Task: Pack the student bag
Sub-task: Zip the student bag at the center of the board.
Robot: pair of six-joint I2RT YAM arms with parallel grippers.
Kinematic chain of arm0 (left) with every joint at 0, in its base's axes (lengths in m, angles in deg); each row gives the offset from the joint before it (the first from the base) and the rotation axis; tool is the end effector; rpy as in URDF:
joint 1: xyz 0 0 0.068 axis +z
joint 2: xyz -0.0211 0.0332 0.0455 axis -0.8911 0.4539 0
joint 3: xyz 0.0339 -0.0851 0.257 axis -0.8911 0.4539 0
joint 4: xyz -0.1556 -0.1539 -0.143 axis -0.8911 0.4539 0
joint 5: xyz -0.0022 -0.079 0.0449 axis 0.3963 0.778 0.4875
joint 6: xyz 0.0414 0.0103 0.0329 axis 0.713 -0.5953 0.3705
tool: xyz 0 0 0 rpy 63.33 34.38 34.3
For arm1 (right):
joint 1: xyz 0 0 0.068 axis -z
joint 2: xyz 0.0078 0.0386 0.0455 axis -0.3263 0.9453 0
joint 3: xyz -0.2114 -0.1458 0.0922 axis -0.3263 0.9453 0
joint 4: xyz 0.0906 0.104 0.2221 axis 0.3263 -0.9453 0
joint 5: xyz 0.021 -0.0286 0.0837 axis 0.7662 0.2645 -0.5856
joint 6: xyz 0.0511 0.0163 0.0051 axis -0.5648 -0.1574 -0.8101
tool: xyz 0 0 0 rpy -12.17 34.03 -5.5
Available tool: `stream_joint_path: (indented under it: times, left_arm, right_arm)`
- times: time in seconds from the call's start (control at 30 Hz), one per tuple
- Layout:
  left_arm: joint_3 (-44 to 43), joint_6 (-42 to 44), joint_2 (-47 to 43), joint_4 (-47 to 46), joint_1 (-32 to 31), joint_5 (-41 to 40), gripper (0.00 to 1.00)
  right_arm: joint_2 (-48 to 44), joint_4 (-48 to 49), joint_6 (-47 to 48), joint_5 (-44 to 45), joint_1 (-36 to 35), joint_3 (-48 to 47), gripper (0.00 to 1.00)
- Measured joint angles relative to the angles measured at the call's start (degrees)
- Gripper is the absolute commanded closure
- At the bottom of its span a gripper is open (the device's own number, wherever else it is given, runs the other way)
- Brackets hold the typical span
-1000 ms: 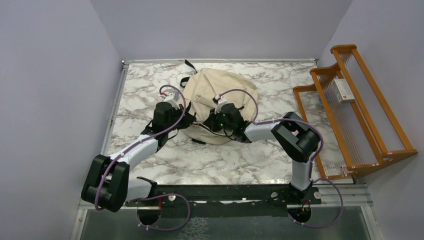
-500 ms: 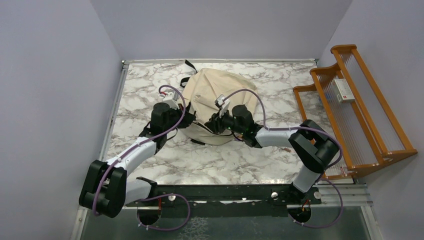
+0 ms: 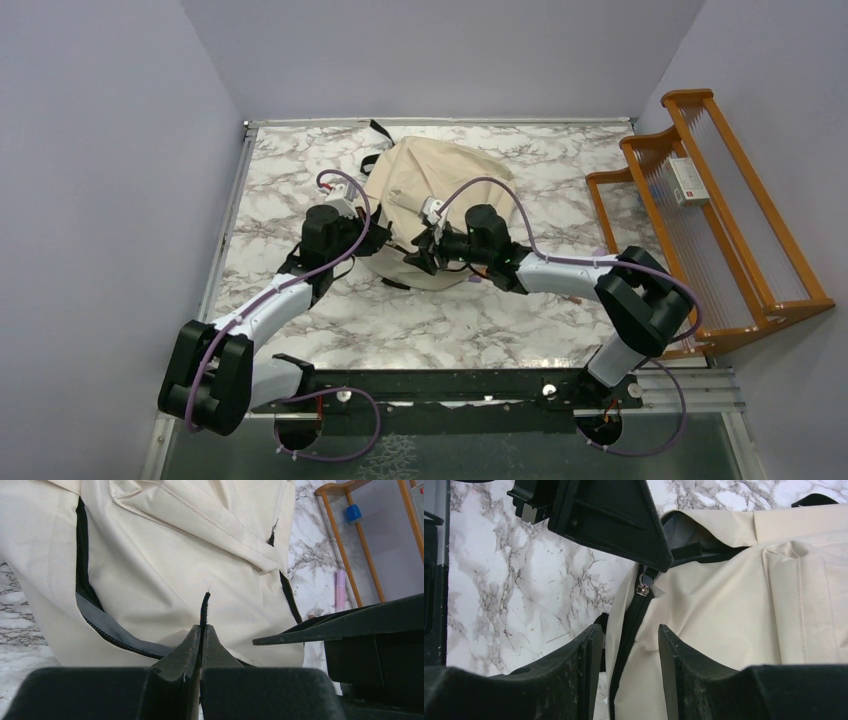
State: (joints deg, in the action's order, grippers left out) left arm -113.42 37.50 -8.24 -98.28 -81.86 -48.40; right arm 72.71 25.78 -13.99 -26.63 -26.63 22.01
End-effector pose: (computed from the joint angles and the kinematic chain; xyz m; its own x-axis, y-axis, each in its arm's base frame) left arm 0.2382 -0.0921 0.2188 -0.5812 -0.3325 -0.7428 0.3010 0.7602 -0.5758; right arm 0.2332 0.2598 0.2126 -0.0773 -0.2187 -0.9727 -0.9454 0.3259 0.0019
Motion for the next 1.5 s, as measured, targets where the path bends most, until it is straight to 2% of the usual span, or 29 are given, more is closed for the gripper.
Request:
stream_joint_path:
  times: [0.23, 0.47, 0.73, 0.83, 1.1, 1.5]
  left_arm:
    - [-0.1, -0.3, 0.0, 0.0, 0.0, 0.5, 1.00]
    - [-0.1, -0.7, -0.2, 0.0, 0.0, 0.7, 1.00]
    - [-0.1, -1.2, -0.9, 0.6, 0.0, -0.3, 1.00]
    - [-0.4, -1.6, -0.9, 2.3, 0.0, -1.2, 1.00]
    - [-3.5, -1.6, -0.8, 8.2, -0.4, -4.6, 1.00]
    - [-11.4, 1.3, 4.0, 12.6, 0.9, -15.5, 1.00]
  right_arm:
    - [5.2, -2.7, 2.7, -1.0, -1.3, -6.0, 0.49]
    - [8.4, -5.6, 5.1, 0.0, -2.5, -9.9, 0.60]
    - [8.5, -6.5, 7.4, 3.1, -3.3, -9.8, 0.86]
    - [8.5, -6.4, 7.4, 3.5, -3.3, -9.4, 0.92]
    - [7.2, -4.7, 7.2, 2.8, -3.3, -7.8, 0.94]
    - [4.3, -5.7, 10.6, -1.2, -3.3, -4.2, 0.94]
